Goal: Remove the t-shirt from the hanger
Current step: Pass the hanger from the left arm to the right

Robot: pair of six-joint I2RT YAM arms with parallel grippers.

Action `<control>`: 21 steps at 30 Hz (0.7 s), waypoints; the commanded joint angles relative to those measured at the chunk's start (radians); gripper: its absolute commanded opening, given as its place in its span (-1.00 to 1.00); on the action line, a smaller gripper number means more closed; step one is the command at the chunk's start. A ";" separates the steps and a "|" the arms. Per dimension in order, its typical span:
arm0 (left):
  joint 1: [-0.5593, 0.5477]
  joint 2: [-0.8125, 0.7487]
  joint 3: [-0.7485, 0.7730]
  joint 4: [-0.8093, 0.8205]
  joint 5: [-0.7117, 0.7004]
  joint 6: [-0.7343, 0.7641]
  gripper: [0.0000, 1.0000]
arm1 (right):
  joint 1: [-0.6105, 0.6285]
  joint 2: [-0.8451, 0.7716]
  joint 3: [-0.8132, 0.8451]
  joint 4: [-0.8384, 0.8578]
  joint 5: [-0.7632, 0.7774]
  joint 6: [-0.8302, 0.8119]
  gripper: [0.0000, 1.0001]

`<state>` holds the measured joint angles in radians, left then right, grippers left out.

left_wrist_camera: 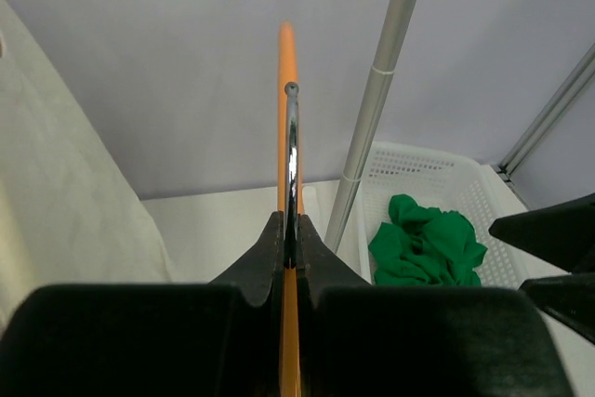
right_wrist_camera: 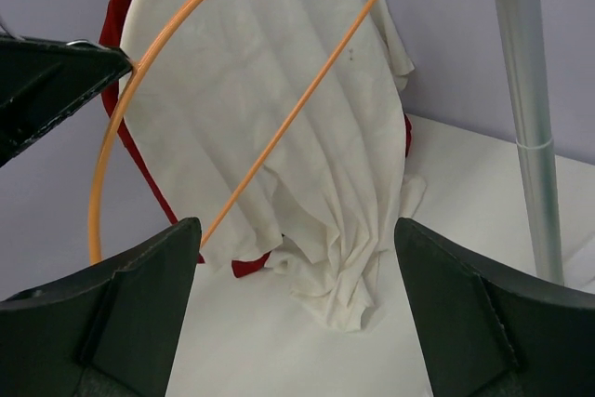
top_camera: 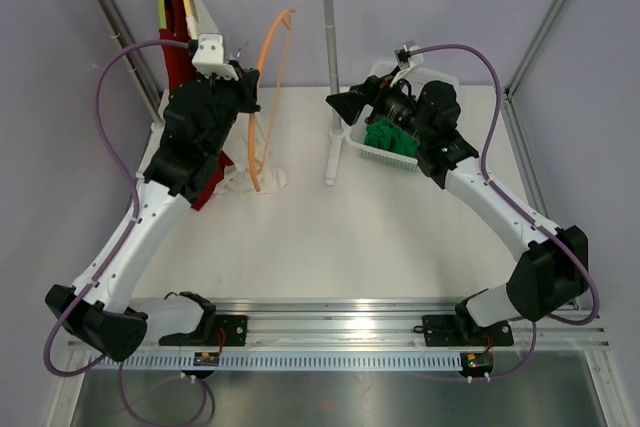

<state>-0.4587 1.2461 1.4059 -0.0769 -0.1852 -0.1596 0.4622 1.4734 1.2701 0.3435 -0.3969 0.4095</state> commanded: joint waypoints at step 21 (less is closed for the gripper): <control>0.003 -0.275 -0.067 -0.320 0.125 -0.043 -1.00 | 0.093 0.036 -0.091 0.307 -0.131 -0.808 0.73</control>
<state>-0.4583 1.0183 1.3312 -0.4034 -0.1089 -0.1875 0.5388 1.4940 1.1843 0.5003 -0.5003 -0.2302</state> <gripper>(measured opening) 0.023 0.870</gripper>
